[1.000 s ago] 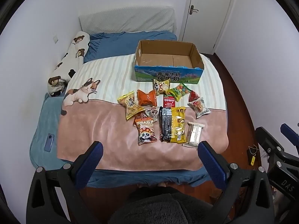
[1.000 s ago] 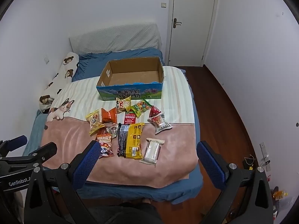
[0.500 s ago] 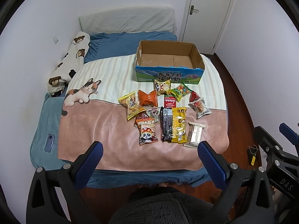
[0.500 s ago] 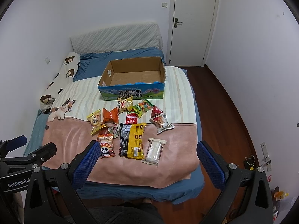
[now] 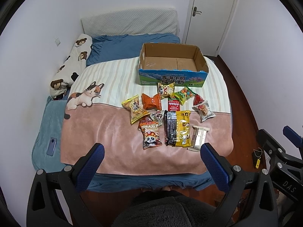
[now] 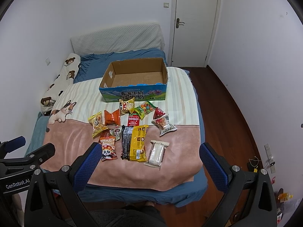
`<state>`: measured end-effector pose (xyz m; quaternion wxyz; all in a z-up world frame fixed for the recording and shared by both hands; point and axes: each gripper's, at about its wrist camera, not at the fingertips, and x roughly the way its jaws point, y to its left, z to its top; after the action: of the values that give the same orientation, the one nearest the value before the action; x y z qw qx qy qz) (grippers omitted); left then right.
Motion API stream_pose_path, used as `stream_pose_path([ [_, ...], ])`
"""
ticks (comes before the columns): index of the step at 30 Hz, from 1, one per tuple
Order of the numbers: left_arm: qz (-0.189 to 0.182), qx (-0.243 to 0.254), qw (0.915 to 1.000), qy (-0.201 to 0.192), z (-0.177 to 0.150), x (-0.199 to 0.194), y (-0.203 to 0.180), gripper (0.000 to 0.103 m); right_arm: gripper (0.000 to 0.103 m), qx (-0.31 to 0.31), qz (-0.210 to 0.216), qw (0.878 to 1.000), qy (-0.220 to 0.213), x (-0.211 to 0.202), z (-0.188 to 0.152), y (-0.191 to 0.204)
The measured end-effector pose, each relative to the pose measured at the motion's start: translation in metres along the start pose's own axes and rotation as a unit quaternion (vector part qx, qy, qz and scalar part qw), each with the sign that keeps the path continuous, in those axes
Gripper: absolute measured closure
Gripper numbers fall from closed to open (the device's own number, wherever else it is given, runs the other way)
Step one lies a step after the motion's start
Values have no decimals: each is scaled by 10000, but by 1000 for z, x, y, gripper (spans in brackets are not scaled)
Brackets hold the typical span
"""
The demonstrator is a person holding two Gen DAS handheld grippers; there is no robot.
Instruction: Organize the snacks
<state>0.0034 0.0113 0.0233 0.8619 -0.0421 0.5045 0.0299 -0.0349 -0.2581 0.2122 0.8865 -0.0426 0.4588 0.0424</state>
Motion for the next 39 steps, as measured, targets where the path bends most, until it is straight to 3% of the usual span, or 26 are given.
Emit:
stream_pose_path([
  [39,-27,-17,10000,-57,6,1,0,0,0,66,42,9999,-86,-2,7,2],
])
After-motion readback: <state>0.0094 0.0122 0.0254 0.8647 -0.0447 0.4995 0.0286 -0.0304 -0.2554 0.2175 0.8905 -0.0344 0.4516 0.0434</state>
